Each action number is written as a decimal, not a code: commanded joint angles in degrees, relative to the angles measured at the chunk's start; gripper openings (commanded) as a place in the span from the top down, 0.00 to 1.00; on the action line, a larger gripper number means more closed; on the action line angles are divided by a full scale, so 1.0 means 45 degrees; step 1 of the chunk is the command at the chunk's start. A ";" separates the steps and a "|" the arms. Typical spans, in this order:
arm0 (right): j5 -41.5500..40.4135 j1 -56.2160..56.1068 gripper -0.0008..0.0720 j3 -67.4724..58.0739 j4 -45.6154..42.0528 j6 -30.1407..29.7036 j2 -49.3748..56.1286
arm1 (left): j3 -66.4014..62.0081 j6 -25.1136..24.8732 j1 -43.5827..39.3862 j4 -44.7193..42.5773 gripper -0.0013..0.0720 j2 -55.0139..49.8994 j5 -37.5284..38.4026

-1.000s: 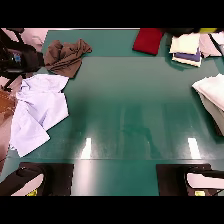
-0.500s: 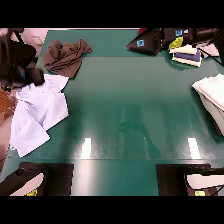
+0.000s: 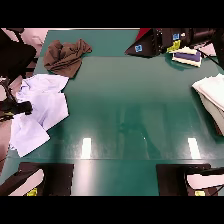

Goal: Fold the shirts.

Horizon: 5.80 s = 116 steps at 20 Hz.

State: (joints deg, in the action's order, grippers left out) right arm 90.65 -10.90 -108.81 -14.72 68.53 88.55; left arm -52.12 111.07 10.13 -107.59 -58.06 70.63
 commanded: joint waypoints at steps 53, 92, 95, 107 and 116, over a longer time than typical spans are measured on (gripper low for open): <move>-0.2477 0.7698 0.38 1.1317 -0.2929 -0.0476 -0.6154 | -0.1661 -0.5775 -0.6003 1.2240 0.06 -0.6479 -0.2443; -0.3225 0.2443 0.79 0.1486 -0.7422 0.2127 0.5935 | -0.3667 -0.4022 -0.4541 0.8723 0.95 -0.3546 -0.2404; -0.2569 0.2234 0.95 0.0578 -0.7417 0.2118 0.5775 | -0.3861 -0.4017 -0.4537 0.8247 0.95 -0.3546 -0.2584; -0.5503 0.5430 0.96 -0.1418 -0.7461 0.2079 -0.3186 | -1.4819 -0.3764 -0.2880 0.5892 0.95 -0.3483 -0.1219; -0.4930 0.8184 0.96 -0.1768 -0.7431 0.2152 -0.6173 | -1.5183 -0.3677 -0.2875 0.5634 0.95 -0.2225 -0.2370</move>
State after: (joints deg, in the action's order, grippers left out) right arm 67.92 22.70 -116.64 -48.16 77.95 64.36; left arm -119.74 94.45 -2.87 -81.84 -69.32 62.24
